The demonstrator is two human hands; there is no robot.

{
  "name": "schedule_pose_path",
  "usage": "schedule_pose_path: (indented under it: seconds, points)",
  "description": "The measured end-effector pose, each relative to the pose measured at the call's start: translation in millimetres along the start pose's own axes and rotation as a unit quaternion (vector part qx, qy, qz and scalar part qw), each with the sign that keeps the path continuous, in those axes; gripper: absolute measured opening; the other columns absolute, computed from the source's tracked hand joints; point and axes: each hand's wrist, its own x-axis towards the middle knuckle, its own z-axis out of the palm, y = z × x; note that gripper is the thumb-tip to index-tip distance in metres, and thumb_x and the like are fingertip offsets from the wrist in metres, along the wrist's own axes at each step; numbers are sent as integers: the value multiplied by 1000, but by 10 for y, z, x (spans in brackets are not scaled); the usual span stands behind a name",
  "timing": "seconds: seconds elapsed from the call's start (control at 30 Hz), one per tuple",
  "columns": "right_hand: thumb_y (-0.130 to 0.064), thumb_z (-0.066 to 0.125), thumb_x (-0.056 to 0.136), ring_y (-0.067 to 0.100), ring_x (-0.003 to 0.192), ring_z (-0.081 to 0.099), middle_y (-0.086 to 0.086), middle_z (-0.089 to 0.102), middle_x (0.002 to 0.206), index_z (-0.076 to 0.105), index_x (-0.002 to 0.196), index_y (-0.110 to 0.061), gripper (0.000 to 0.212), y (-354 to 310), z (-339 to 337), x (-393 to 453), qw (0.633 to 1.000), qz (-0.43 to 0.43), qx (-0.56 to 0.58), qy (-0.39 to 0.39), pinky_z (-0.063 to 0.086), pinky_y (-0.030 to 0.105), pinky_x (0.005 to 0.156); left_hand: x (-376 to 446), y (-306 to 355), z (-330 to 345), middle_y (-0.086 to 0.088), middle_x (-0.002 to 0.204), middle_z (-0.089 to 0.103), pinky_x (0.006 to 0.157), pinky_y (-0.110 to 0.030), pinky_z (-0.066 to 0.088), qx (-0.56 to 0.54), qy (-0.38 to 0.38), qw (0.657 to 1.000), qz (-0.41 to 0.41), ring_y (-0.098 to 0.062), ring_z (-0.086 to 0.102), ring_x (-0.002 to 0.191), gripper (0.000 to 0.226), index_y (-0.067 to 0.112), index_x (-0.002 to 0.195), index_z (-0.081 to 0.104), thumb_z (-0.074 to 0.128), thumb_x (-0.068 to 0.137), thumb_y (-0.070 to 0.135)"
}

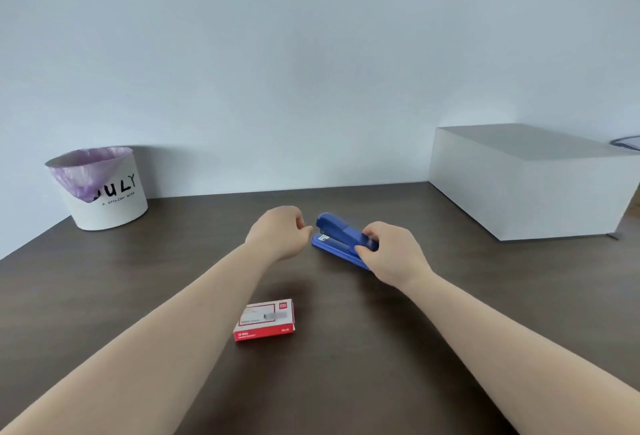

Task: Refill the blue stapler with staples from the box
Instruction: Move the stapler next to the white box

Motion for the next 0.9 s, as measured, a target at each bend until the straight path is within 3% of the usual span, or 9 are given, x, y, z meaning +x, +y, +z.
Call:
schedule_pose_path:
  seconds: [0.1, 0.3, 0.4, 0.5, 0.6, 0.77, 0.9]
  points:
    - [-20, 59, 86, 23, 83, 59, 5, 68, 94, 60, 108, -13, 23, 333, -160, 33, 998, 42, 11, 49, 48, 30, 73, 62, 555, 219, -1, 82, 56, 67, -30, 40, -34, -15, 999, 24, -23, 52, 79, 18, 16, 77, 50, 50, 89, 28]
    - [-14, 54, 83, 27, 77, 56, 10, 66, 85, 62, 97, -6, 17, 782, -313, 196, 993, 88, 0, 85, 45, 31, 66, 213, 1213, 734, -2, 79, 52, 64, -30, 37, -87, -54, 995, 9, -23, 49, 76, 12, 14, 76, 46, 47, 88, 17]
    - [-15, 54, 85, 26, 74, 52, 10, 63, 83, 60, 92, -5, 14, 1018, -361, 370, 987, 111, -21, 111, 39, 30, 62, 343, 1315, 958, -3, 89, 55, 68, -30, 39, -84, -64, 994, -7, -24, 51, 82, 9, 14, 89, 53, 47, 89, 21]
    - [-15, 55, 86, 30, 80, 56, 14, 65, 90, 60, 95, -3, 16, 1222, -409, 555, 983, 125, -33, 131, 42, 32, 65, 486, 1328, 1126, -5, 108, 63, 73, -31, 41, -69, -54, 996, -17, -26, 58, 99, 23, 12, 105, 57, 47, 90, 28]
    - [-15, 53, 88, 34, 84, 57, 17, 65, 93, 58, 96, 0, 17, 1379, -411, 721, 979, 136, -46, 147, 39, 32, 63, 629, 1351, 1234, -4, 110, 64, 75, -31, 42, -54, -35, 998, -20, -26, 59, 102, 23, 15, 103, 58, 47, 90, 30]
    - [-10, 47, 89, 31, 75, 46, 19, 58, 89, 43, 84, -6, 7, 1549, -374, 1014, 974, 146, -57, 166, 33, 35, 61, 852, 1434, 1376, -1, 108, 65, 75, -30, 42, -25, -15, 1000, -8, -25, 59, 101, 23, 18, 100, 58, 44, 90, 33]
    - [-5, 44, 89, 40, 90, 54, 22, 51, 111, 51, 99, 1, 13, 1653, -316, 1255, 969, 146, -74, 184, 35, 36, 65, 1021, 1493, 1487, -2, 104, 65, 72, -29, 40, -6, 12, 1000, 4, -26, 60, 97, 22, 17, 97, 57, 43, 90, 33]
